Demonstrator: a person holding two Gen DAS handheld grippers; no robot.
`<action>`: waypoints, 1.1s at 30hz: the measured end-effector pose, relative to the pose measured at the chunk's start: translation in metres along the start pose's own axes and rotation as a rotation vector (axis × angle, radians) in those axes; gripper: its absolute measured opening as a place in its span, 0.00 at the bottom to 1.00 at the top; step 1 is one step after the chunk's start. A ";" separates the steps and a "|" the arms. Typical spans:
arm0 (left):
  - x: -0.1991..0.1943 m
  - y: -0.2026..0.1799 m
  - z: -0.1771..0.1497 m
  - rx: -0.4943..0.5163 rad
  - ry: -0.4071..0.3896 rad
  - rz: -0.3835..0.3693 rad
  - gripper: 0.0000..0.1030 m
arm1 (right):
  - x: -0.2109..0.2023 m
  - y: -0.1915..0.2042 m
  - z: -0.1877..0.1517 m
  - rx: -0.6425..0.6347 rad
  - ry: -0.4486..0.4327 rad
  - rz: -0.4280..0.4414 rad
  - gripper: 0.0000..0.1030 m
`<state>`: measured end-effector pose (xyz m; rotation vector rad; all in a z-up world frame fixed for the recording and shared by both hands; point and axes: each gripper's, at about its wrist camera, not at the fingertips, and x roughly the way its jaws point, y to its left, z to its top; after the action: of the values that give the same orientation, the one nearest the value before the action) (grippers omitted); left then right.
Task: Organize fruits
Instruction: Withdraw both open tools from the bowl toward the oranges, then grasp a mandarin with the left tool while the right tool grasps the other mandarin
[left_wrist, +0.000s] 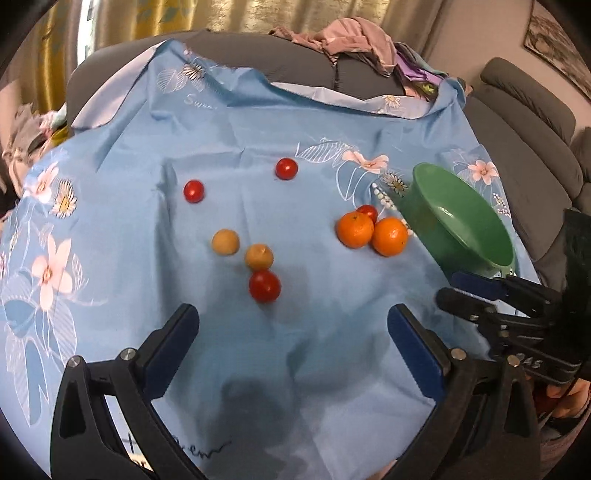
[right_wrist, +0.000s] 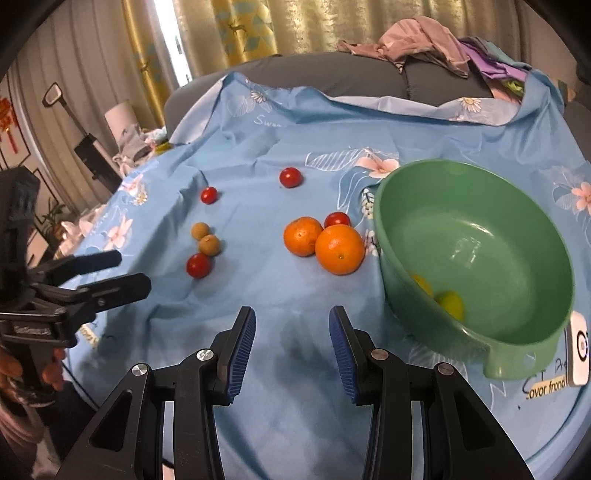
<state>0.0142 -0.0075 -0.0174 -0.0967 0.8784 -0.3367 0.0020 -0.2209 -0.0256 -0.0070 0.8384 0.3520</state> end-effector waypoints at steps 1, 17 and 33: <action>0.002 -0.001 0.002 0.010 0.002 0.000 0.99 | 0.004 0.000 0.002 0.001 0.006 -0.008 0.41; 0.050 -0.017 0.043 0.096 0.045 -0.026 0.99 | 0.040 0.002 0.028 -0.121 -0.001 -0.134 0.41; 0.081 -0.016 0.055 0.088 0.080 -0.093 0.99 | 0.076 0.005 0.040 -0.303 0.060 -0.289 0.41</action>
<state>0.0998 -0.0526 -0.0387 -0.0423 0.9388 -0.4682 0.0762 -0.1876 -0.0534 -0.4186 0.8235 0.2035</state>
